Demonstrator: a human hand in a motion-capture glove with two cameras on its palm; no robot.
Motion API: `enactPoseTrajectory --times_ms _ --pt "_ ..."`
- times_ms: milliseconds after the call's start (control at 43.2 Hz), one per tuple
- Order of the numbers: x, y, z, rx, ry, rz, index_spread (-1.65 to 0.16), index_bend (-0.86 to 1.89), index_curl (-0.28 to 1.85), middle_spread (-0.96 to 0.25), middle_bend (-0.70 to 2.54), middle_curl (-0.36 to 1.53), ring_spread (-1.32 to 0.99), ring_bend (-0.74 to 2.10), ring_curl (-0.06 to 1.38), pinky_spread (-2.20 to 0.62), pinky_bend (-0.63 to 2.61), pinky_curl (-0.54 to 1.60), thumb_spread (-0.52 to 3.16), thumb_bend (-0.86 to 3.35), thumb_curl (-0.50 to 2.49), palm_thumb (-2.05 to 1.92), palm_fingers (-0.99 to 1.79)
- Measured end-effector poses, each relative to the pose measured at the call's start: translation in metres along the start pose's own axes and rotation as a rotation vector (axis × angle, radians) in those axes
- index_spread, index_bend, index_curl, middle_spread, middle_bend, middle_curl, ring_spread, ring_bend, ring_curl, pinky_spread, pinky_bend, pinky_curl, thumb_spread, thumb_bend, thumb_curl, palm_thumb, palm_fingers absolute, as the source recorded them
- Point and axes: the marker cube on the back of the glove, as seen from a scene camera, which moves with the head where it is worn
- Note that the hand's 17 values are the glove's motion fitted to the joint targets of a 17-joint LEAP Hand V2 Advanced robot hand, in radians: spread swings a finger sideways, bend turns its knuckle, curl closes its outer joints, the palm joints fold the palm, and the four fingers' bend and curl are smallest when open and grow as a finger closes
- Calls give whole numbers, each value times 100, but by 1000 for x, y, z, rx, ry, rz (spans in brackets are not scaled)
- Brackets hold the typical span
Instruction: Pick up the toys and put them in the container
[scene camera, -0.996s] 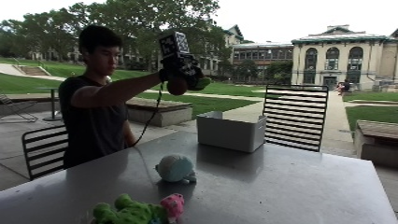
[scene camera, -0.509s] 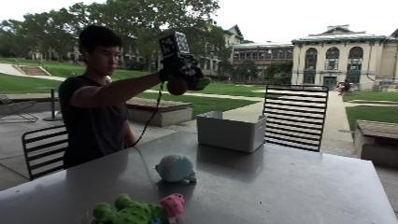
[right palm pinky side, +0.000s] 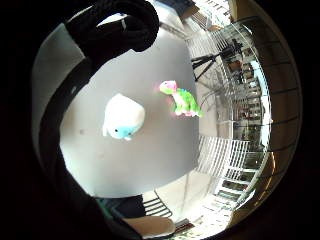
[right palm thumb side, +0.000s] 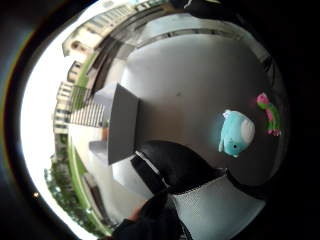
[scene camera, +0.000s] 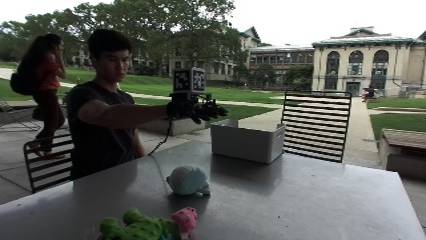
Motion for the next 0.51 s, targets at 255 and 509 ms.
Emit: enactPoseTrajectory --times_ms 255,509 --pt "49 17 89 -176 -16 68 -38 13 44 -10 19 35 -5 41 16 3 120 40 94 -7 24 -7 -8" --pt "57 35 149 -280 -15 107 -37 10 37 -11 15 33 -6 36 17 1 132 42 96 -4 26 -3 -11"
